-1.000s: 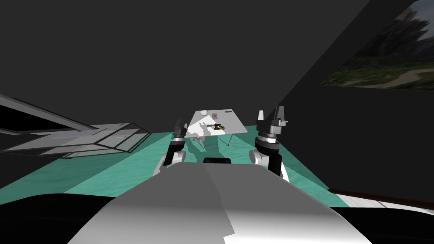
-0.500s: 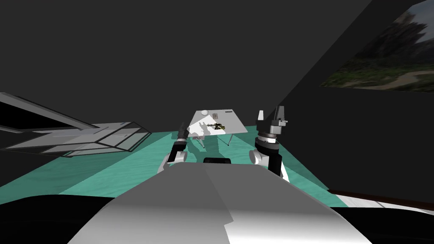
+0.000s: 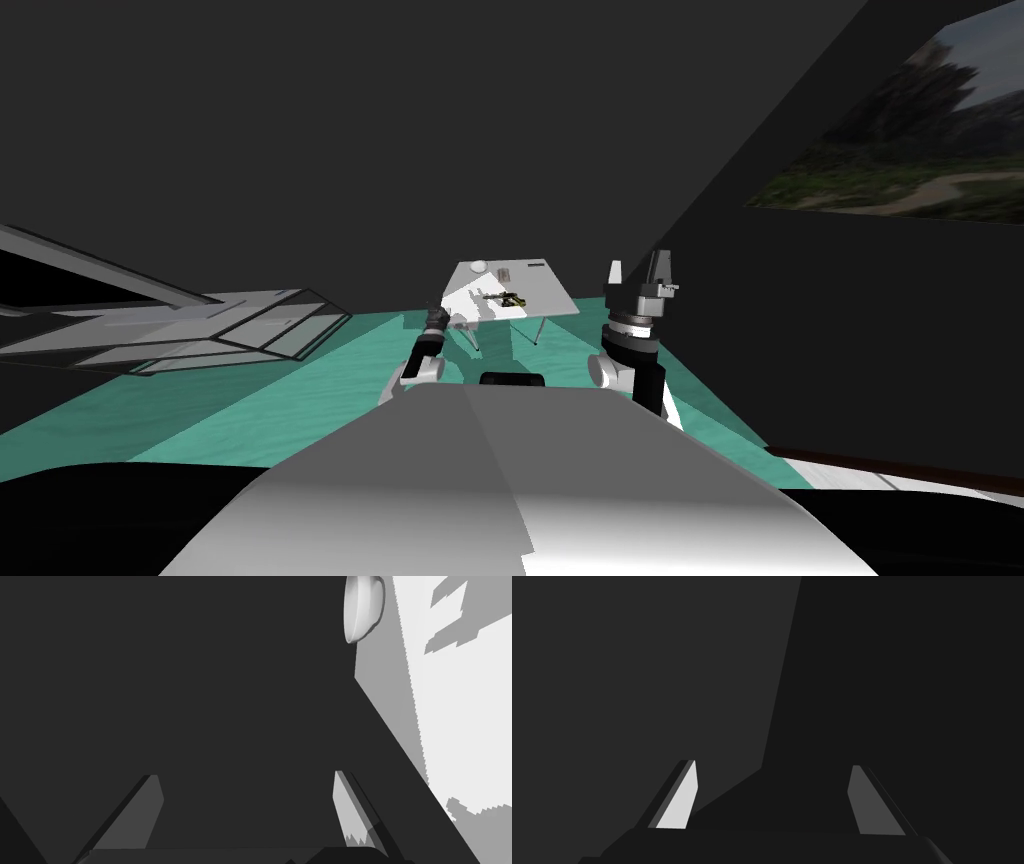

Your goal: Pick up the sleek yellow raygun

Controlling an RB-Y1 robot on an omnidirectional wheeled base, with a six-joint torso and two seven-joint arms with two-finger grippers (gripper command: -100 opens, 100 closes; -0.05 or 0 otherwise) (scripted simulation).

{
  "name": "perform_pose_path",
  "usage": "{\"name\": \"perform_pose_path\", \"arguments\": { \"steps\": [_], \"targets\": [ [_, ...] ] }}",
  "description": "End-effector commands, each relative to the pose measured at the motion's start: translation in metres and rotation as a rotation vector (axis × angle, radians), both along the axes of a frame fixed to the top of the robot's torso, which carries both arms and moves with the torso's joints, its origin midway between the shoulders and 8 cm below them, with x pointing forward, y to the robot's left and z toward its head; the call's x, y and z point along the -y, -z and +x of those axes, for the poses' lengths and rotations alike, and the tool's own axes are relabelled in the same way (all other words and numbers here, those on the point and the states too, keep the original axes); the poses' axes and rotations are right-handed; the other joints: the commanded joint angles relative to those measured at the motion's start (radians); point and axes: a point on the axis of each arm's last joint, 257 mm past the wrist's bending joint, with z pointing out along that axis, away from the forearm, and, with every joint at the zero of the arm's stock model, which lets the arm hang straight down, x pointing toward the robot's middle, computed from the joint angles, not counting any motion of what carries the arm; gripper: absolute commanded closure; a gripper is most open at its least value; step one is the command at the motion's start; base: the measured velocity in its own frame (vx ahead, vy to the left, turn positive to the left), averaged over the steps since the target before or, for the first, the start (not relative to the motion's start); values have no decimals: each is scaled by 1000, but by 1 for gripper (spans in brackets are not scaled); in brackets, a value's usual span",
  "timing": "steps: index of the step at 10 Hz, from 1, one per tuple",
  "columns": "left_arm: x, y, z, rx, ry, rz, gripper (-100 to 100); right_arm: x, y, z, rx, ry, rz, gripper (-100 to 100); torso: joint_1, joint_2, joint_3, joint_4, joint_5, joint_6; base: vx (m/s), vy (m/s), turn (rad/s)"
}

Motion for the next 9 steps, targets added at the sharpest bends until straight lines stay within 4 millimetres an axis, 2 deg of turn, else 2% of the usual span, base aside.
{"name": "perform_pose_path", "arguments": {
  "steps": [1,4,7,9],
  "targets": [
    [1,26,3,-70,-1,-1,-100,0,0,0,0,0,0,0,0,0,0,0,0,0,89,-138,-55],
    [10,58,6,-156,3,0,-100,0,0,0,0,0,0,0,-8,-3,-2,-1,-2,0,80,-202,-47],
    [22,86,8,-227,7,-9,-100,0,0,0,0,0,0,0,-4,-3,-2,-1,-1,0,82,-141,-49],
    [40,106,10,-274,7,-48,-100,0,0,0,0,0,0,0,-3,-4,-2,-1,-1,0,132,-120,-51]
  ]
}}
